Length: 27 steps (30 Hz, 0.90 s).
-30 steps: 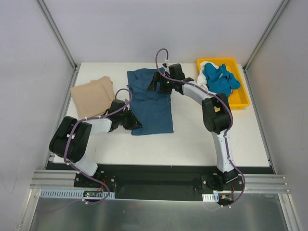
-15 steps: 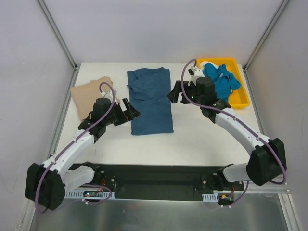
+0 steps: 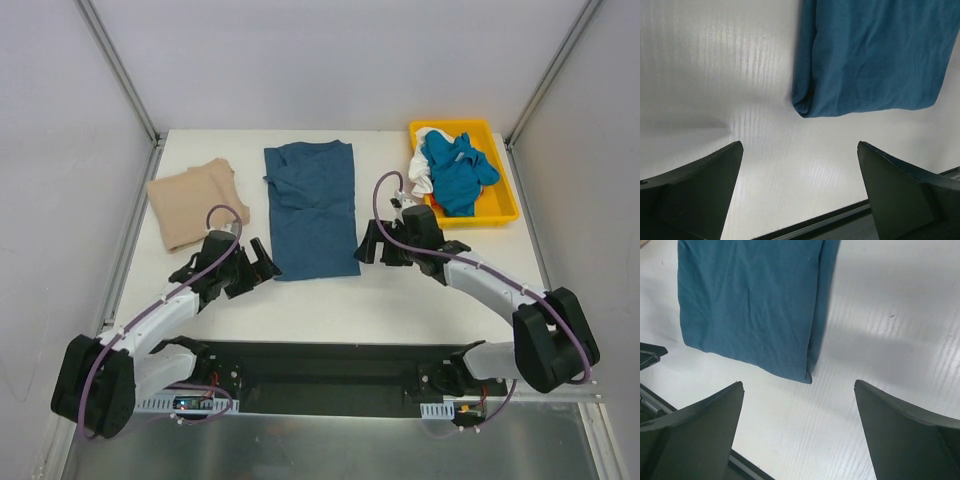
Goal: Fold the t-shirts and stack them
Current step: Grab one side of the 2/3 rectangular tshirt with both arms
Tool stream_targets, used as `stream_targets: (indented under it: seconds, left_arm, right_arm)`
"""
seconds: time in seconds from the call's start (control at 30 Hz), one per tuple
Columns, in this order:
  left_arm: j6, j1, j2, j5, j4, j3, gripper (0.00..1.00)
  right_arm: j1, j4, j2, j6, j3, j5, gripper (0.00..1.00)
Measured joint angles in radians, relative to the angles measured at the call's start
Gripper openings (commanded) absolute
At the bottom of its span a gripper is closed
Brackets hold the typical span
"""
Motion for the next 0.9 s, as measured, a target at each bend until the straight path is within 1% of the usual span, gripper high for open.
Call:
stream_targets:
  seconds: [0.1, 0.13, 0.2, 0.23, 0.33, 0.37, 0.43, 0.47, 0.5, 0.53, 0.57, 0.6, 0.63, 0.7, 0.77, 0.83, 0.87, 0.9]
  left_arm:
    - [-0.013, 0.0, 0.09, 0.011, 0.049, 0.0, 0.82]
    - [-0.014, 0.0, 0.113, 0.013, 0.06, 0.001, 0.75]
    - [-0.019, 0.0, 0.174, 0.028, 0.087, 0.002, 0.69]
    - [-0.023, 0.001, 0.198, 0.036, 0.104, 0.01, 0.63]
    - [-0.032, 0.0, 0.265, 0.04, 0.144, 0.034, 0.54]
    - [-0.036, 0.0, 0.286, 0.044, 0.159, 0.042, 0.45]
    - [-0.039, 0.0, 0.319, 0.05, 0.181, 0.055, 0.35]
    - [-0.041, 0.0, 0.339, 0.051, 0.188, 0.061, 0.25]
    - [-0.041, 0.001, 0.358, 0.057, 0.198, 0.066, 0.22]
    - [-0.042, 0.001, 0.373, 0.061, 0.205, 0.071, 0.19]
    - [-0.04, 0.0, 0.386, 0.062, 0.209, 0.074, 0.12]
    - [-0.041, 0.0, 0.391, 0.065, 0.214, 0.074, 0.07]
    - [-0.043, 0.0, 0.396, 0.066, 0.217, 0.075, 0.01]
    - [-0.038, 0.0, 0.4, 0.071, 0.221, 0.077, 0.0]
    - [-0.036, 0.0, 0.402, 0.074, 0.221, 0.08, 0.0]
    - [-0.036, 0.0, 0.407, 0.079, 0.222, 0.083, 0.0]
    - [-0.036, 0.0, 0.409, 0.08, 0.223, 0.083, 0.0]
    - [-0.036, 0.0, 0.409, 0.08, 0.223, 0.083, 0.0]
  right_arm:
    - [0.0, 0.008, 0.046, 0.016, 0.0, -0.022, 0.98]
    - [0.0, 0.012, 0.067, 0.021, 0.0, -0.031, 0.99]
    - [0.0, 0.016, 0.114, 0.031, 0.0, -0.053, 0.99]
    - [0.0, 0.019, 0.134, 0.036, 0.0, -0.063, 0.96]
    - [0.0, 0.03, 0.196, 0.051, 0.002, -0.104, 0.92]
    - [0.0, 0.041, 0.207, 0.058, 0.006, -0.124, 0.91]
    - [0.0, 0.056, 0.224, 0.065, 0.016, -0.147, 0.87]
    - [0.0, 0.062, 0.232, 0.066, 0.016, -0.153, 0.85]
    - [0.0, 0.069, 0.24, 0.07, 0.017, -0.169, 0.79]
    - [0.0, 0.076, 0.246, 0.072, 0.018, -0.176, 0.76]
    - [0.0, 0.082, 0.252, 0.074, 0.019, -0.181, 0.7]
    - [0.0, 0.085, 0.258, 0.075, 0.019, -0.185, 0.6]
    - [0.0, 0.089, 0.263, 0.075, 0.019, -0.189, 0.56]
    - [0.0, 0.092, 0.282, 0.08, 0.019, -0.196, 0.47]
    - [-0.001, 0.096, 0.295, 0.082, 0.02, -0.201, 0.45]
    - [-0.001, 0.097, 0.303, 0.086, 0.021, -0.206, 0.38]
    - [-0.001, 0.098, 0.305, 0.086, 0.021, -0.206, 0.32]
    - [-0.001, 0.098, 0.309, 0.086, 0.021, -0.206, 0.19]
